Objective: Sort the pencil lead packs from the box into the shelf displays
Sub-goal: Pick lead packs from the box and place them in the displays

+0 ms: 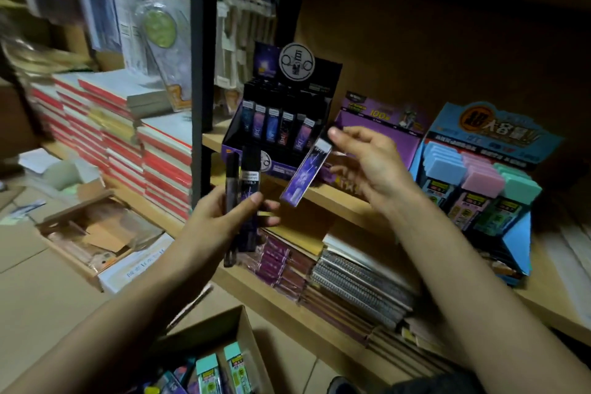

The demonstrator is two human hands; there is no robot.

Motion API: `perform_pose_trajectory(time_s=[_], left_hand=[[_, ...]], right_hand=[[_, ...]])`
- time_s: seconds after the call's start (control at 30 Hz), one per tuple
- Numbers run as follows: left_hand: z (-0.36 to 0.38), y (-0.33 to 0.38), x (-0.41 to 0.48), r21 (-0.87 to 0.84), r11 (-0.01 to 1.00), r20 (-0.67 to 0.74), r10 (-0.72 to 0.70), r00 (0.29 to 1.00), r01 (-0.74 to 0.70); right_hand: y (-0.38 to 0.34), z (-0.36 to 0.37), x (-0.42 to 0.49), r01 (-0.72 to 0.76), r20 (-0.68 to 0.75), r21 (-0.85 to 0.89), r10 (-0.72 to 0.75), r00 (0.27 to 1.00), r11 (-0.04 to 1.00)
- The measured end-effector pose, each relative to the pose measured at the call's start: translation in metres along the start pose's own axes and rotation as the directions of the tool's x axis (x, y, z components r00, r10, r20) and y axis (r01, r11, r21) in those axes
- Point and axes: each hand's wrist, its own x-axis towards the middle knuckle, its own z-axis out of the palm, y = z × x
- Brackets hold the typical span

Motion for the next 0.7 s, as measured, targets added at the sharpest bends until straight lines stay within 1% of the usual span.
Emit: perform_pose_trajectory(time_s=[0.03, 0.1, 0.17, 0.23, 0.3, 0.33, 0.4, 0.43, 0.47, 0.53, 0.57, 0.63, 0.7], left_hand=[[-0.007, 0.005, 0.001, -0.012, 1.0, -0.017, 0.011, 1.0, -0.011], [-0.02, 0.013, 0.001, 0.001, 1.0, -0.046, 0.03, 0.998, -0.03], [-0.03, 0.018, 0.002, 0.017, 0.999, -0.067, 0.037, 0.997, -0.036], [-0.036, 0.022, 0.001, 0.017, 0.999, -0.089, 0.034, 0.995, -0.032], [-0.04, 0.025, 0.001, 0.014, 0.999, -0.112, 0.031, 0.993, -0.03], [-0.04, 0.026, 0.001, 0.009, 1.0, -0.123, 0.03, 0.992, -0.029], [-0.041, 0.027, 0.001, -0.002, 1.0, -0.134, 0.025, 0.991, -0.025], [-0.041, 0.027, 0.0, -0.006, 1.0, -0.136, 0.023, 0.99, -0.024], [-0.041, 0.027, 0.0, -0.007, 1.0, -0.135, 0.024, 0.991, -0.025], [-0.041, 0.027, 0.0, -0.003, 0.999, -0.124, 0.033, 0.992, -0.034], [-0.041, 0.027, 0.0, -0.001, 0.999, -0.119, 0.038, 0.992, -0.039], [-0.04, 0.027, 0.0, 0.001, 0.999, -0.118, 0.041, 0.992, -0.041], [-0.041, 0.025, -0.001, -0.005, 0.999, -0.126, 0.034, 0.991, -0.035]], right_hand=[[-0.005, 0.002, 0.012, 0.049, -0.05, -0.013, -0.049, 0.998, 0.999], [-0.013, 0.005, 0.038, 0.149, -0.139, -0.121, -0.165, 0.976, 0.981], [-0.018, 0.01, 0.06, 0.219, -0.17, -0.238, -0.263, 0.95, 0.946], [-0.017, 0.015, 0.078, 0.267, -0.165, -0.328, -0.333, 0.928, 0.906], [-0.014, 0.022, 0.09, 0.305, -0.121, -0.422, -0.386, 0.914, 0.854], [-0.012, 0.024, 0.094, 0.328, -0.084, -0.499, -0.421, 0.903, 0.802], [-0.008, 0.027, 0.1, 0.374, 0.003, -0.66, -0.495, 0.869, 0.652], [-0.007, 0.029, 0.101, 0.393, 0.043, -0.712, -0.523, 0.851, 0.582], [-0.006, 0.03, 0.102, 0.413, 0.078, -0.743, -0.544, 0.835, 0.527], [-0.004, 0.032, 0.103, 0.434, 0.12, -0.776, -0.567, 0.815, 0.458], [-0.002, 0.033, 0.104, 0.434, 0.127, -0.786, -0.573, 0.81, 0.44], [0.003, 0.034, 0.104, 0.431, 0.119, -0.785, -0.574, 0.81, 0.445], [0.008, 0.033, 0.104, 0.42, 0.078, -0.752, -0.565, 0.822, 0.507]])
